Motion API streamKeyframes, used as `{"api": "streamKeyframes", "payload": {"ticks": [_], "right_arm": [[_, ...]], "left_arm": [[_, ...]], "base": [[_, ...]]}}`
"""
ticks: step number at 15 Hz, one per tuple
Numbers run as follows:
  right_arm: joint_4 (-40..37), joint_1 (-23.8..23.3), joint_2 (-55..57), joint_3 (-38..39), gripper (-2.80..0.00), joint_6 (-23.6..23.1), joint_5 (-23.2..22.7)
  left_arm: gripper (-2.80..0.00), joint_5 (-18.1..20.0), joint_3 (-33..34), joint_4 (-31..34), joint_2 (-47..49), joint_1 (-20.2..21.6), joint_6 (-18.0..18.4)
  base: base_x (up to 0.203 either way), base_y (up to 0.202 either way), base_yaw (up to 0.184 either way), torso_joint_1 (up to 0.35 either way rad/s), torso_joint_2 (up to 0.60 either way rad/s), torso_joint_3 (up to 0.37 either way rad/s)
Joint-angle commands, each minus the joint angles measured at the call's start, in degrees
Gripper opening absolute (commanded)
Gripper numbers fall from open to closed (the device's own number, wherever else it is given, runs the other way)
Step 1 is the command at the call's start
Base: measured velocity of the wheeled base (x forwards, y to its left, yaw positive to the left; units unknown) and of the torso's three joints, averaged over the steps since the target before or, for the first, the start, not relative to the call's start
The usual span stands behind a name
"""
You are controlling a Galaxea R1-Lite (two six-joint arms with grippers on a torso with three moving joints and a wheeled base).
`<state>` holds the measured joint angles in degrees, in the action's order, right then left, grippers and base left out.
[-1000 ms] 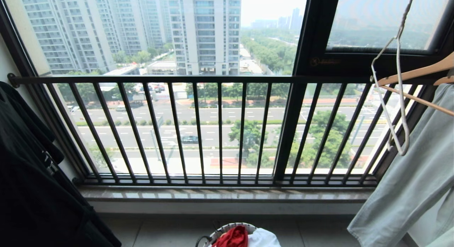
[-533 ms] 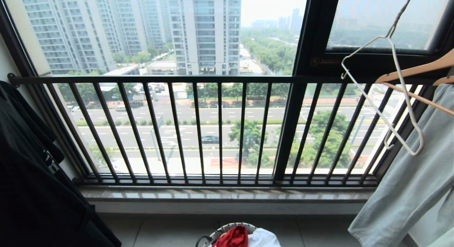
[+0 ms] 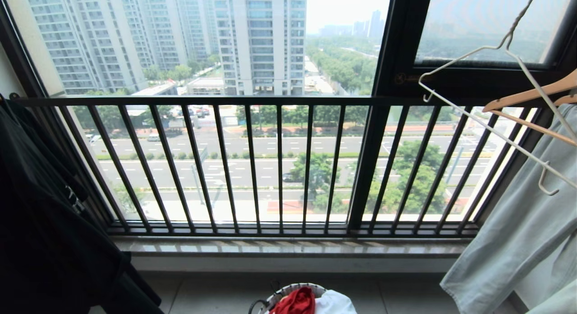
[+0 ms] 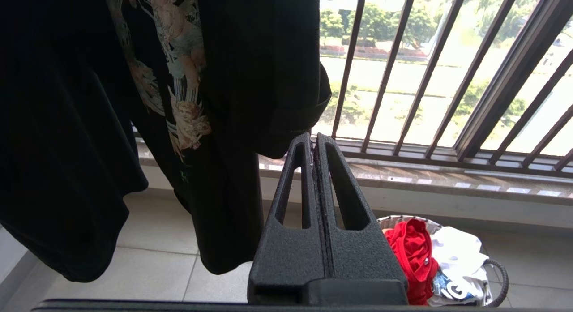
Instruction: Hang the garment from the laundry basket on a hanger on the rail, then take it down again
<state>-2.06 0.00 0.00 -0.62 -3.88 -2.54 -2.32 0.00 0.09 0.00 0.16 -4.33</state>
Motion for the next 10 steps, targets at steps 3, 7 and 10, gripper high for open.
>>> {"api": "streamKeyframes", "payload": {"ticks": [3,7,10], "right_arm": [[-0.05,0.00,0.09,0.01,-2.80,-0.09,-0.01],[0.04,0.00,0.09,0.01,-2.80,0.45,-0.01],[-0.04,0.00,0.09,0.01,-2.80,0.45,0.16]], "left_arm": [[-2.80,-0.06,0.00,0.00,0.09,0.02,-0.06],[-2.80,-0.06,0.00,0.00,0.09,0.02,-0.06],[-2.80,-0.06,0.00,0.00,0.09,0.02,-0.06]], "base": [[0.000,0.000,0.000,0.000,0.00,0.000],[0.000,0.000,0.000,0.000,0.00,0.000],[0.000,0.000,0.000,0.000,0.00,0.000]]}}
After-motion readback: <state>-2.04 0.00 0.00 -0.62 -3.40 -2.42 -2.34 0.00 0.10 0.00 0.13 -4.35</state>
